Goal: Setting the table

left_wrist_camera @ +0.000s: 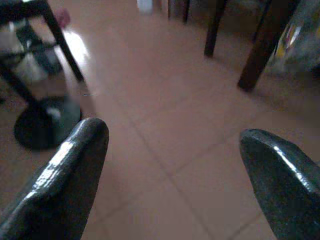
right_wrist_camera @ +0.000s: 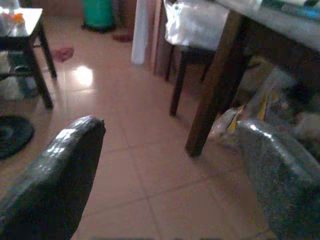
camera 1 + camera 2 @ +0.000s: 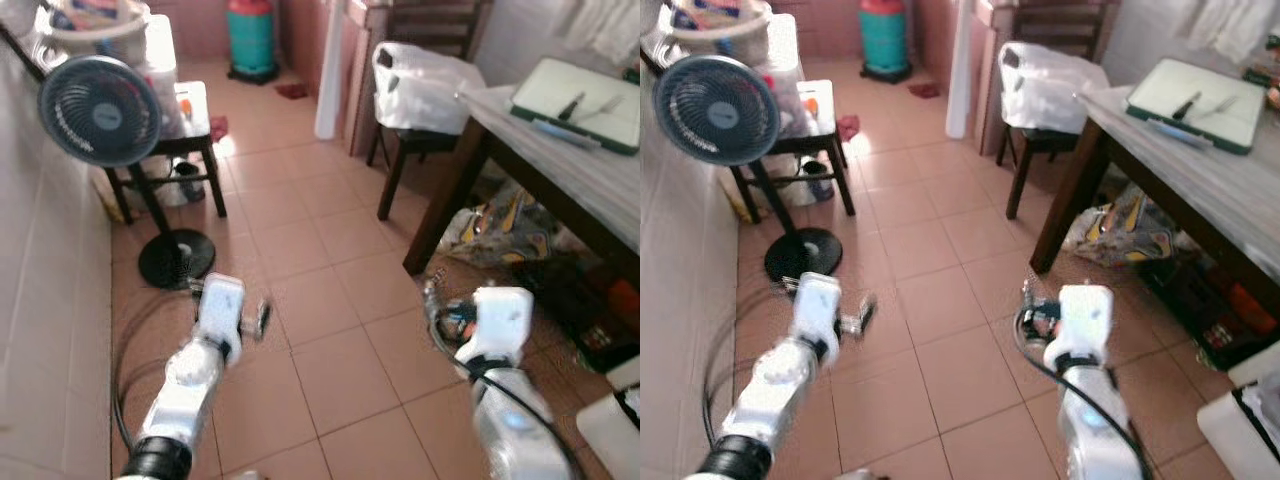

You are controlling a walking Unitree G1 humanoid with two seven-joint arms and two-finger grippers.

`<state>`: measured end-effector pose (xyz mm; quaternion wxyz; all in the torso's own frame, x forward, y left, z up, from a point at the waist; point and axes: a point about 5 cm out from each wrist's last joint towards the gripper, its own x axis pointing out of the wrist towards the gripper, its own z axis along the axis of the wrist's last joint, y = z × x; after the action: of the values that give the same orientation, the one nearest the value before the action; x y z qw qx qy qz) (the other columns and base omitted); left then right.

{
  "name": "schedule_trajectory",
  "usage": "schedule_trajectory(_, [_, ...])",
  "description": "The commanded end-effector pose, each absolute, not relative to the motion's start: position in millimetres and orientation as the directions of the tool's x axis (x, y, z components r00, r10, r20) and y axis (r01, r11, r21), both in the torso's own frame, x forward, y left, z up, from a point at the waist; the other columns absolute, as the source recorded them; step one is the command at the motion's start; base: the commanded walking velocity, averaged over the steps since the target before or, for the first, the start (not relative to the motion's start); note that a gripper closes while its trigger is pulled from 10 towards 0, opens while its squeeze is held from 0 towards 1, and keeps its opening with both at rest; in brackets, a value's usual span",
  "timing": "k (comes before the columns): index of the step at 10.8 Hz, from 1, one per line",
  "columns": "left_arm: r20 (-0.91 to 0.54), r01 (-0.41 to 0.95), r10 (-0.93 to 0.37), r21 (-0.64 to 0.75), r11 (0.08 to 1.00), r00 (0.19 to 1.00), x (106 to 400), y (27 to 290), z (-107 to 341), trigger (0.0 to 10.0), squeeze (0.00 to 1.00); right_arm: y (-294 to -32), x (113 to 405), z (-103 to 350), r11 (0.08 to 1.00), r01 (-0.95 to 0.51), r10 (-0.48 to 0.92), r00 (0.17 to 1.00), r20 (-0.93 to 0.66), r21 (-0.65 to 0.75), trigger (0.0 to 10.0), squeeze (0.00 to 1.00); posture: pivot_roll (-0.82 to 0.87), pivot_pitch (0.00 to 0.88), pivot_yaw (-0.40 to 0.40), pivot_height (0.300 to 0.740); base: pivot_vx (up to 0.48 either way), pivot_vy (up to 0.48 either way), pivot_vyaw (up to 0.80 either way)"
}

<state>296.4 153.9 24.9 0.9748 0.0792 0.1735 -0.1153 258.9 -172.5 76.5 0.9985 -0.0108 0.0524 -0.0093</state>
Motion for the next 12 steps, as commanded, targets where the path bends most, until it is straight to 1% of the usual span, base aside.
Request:
schedule_trajectory(1, [-0.439,0.298,-0.216,0.126,0.946,0.872,288,151,7,10.0,0.0,-182,256,53,0.998,0.063,-0.06,0.98,-0.189,0.005,10.0,1.0,0.18,0.078,-0.09,0.74,0.0,0.0,0.0])
schedule_trajectory(2, [-0.518,0.333,-0.215,0.146,0.931,0.828,279,153,-9,10.0,0.0,-186,255,31,0.996,0.088,-0.078,0.96,-0.268,0.026,10.0,1.0,0.17,0.07,-0.085,0.74,0.0,0.0,0.0])
schedule_trajectory(3, [-0.605,0.377,-0.204,0.173,0.91,0.769,265,155,-27,10.0,0.0,-190,249,4,0.992,0.117,-0.095,0.923,-0.374,0.038,10.0,1.0,0.17,0.059,-0.079,0.74,0.0,0.0,0.0])
schedule_trajectory(4, [-0.678,0.445,-0.21,0.192,0.875,0.704,250,153,-41,10.0,0.0,-192,235,-25,0.988,0.15,-0.113,0.862,-0.493,0.034,10.0,1.0,0.16,0.051,-0.077,0.74,0.0,0.0,0.0])
schedule_trajectory(5, [-0.705,0.476,-0.205,0.21,0.854,0.679,246,155,-46,10.0,0.0,-193,227,-37,0.986,0.162,-0.12,0.831,-0.544,0.031,10.0,1.0,0.17,0.047,-0.066,0.74,0.0,0.0,0.0])
schedule_trajectory(7, [-0.806,0.596,-0.166,0.264,0.759,0.568,223,171,-62,10.0,0.0,-190,189,-74,0.98,0.199,-0.135,0.693,-0.708,0.009,10.0,1.0,0.19,0.052,-0.01,0.74,0.0,0.0,0.0])
schedule_trajectory(8, [-0.827,0.657,-0.172,0.281,0.699,0.536,218,177,-65,10.0,0.0,-190,171,-85,0.98,0.201,-0.143,0.637,-0.757,-0.017,10.0,1.0,0.21,0.06,0.028,0.74,0.0,0.0,0.0])
schedule_trajectory(9, [-0.833,0.675,-0.173,0.284,0.681,0.526,217,179,-65,10.0,0.0,-190,165,-88,0.979,0.204,-0.149,0.616,-0.773,-0.025,10.0,1.0,0.22,0.064,0.044,0.74,0.0,0.0,0.0])
schedule_trajectory(10, [-0.833,0.678,-0.158,0.305,0.669,0.53,220,185,-63,10.0,0.0,-192,148,-96,0.974,0.22,-0.167,0.561,-0.81,-0.049,10.0,1.0,0.23,0.071,0.07,0.74,0.0,0.0,0.0])
schedule_trajectory(11, [-0.831,0.673,-0.139,0.323,0.665,0.538,224,189,-60,10.0,0.0,-193,132,-102,0.971,0.228,-0.178,0.517,-0.837,-0.066,10.0,1.0,0.23,0.073,0.08,0.74,0.0,0.0,0.0])
schedule_trajectory(12, [-0.832,0.662,-0.122,0.332,0.672,0.541,227,190,-58,10.0,0.0,-192,125,-105,0.974,0.219,-0.17,0.496,-0.851,-0.067,10.0,1.0,0.22,0.077,0.076,0.74,0.0,0.0,0.0])
